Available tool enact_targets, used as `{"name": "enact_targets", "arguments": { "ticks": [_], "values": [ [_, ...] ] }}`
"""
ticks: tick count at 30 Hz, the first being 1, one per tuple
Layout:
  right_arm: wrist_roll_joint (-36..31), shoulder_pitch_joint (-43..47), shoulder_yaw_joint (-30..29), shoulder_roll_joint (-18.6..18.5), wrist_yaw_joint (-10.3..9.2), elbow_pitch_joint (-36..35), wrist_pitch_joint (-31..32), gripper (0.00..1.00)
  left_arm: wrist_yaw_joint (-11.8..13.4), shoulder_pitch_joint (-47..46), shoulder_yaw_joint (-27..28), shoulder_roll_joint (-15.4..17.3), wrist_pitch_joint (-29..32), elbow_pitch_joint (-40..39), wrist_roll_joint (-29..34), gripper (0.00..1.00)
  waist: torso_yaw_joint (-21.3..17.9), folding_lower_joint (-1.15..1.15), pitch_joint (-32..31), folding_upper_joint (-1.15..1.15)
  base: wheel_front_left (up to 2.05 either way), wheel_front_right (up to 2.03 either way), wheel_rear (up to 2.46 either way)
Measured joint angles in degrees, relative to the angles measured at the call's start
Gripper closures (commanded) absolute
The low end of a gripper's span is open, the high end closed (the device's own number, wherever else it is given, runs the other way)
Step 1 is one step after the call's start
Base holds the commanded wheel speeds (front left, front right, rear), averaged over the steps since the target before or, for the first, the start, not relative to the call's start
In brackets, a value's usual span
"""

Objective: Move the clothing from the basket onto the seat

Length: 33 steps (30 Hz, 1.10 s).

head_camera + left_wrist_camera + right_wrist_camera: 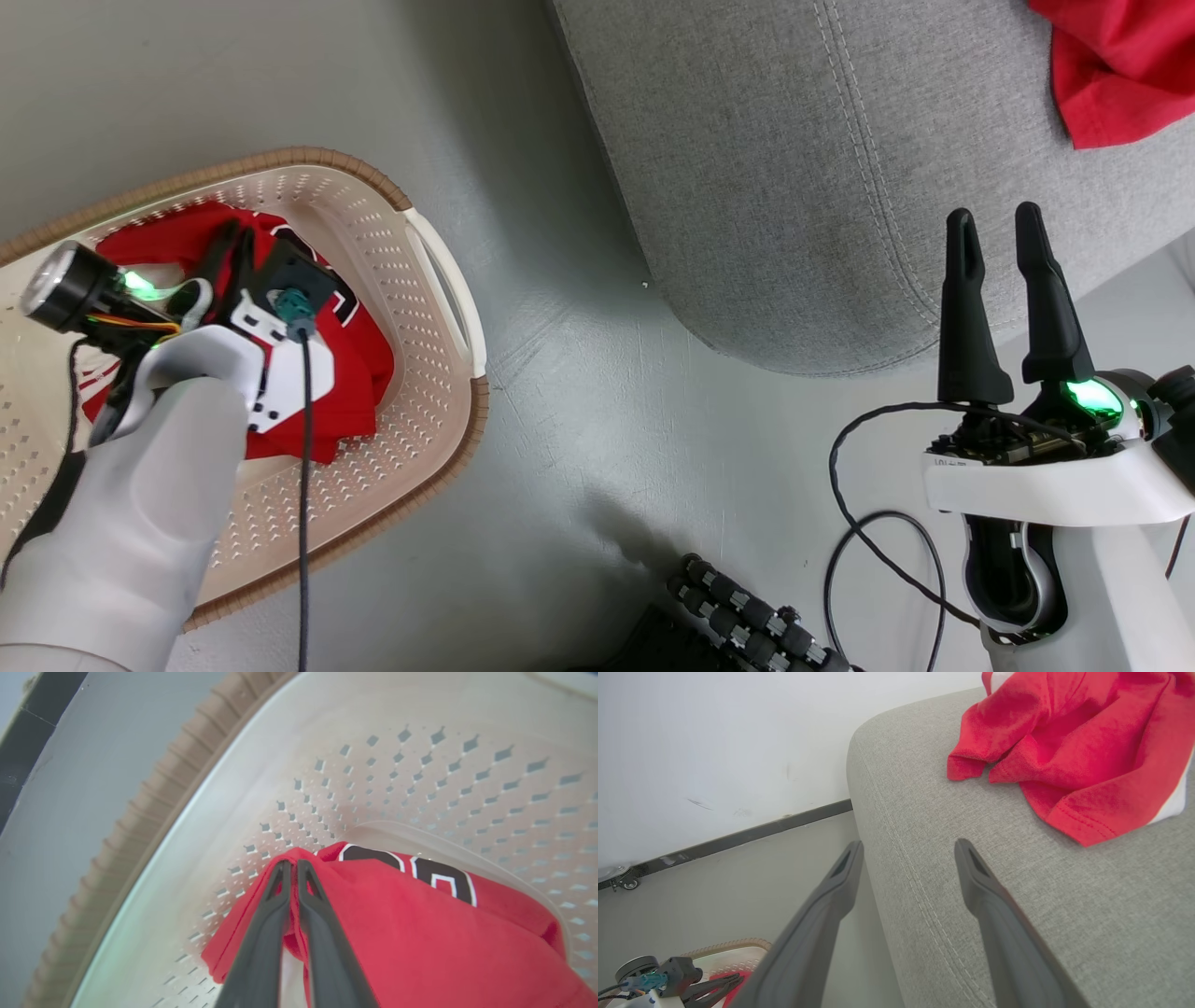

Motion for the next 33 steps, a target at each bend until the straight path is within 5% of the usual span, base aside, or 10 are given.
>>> {"name": "enact_targets", "arguments": {
  "ticks": [33],
  "values": [
    [-1.3,-4.7,-0.7,0.0,0.0,2.1,0.0,0.0,3.3,5.9,1.2,-0.5,-8.9,-6.2,-3.6,1.0,4.9,0.0,-3.5,0.0,0.0,0.0,0.0]
  ]
}}
